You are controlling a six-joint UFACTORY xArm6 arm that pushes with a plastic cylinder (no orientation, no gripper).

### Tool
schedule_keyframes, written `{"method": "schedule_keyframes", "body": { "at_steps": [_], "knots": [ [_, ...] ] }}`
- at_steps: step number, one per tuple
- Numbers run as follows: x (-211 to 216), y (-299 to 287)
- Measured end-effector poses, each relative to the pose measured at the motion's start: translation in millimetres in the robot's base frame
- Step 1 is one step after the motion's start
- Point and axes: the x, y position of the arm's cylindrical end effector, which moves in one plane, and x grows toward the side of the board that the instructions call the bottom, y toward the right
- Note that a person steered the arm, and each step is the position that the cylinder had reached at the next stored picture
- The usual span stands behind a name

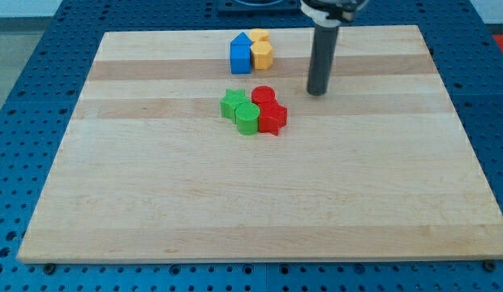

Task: Move the red circle into the green blocks

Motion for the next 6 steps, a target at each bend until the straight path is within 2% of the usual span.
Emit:
{"method": "schedule_keyframes", "body": {
  "at_steps": [2, 6],
  "knots": [
    [-10, -32],
    [31, -64]
  ]
}}
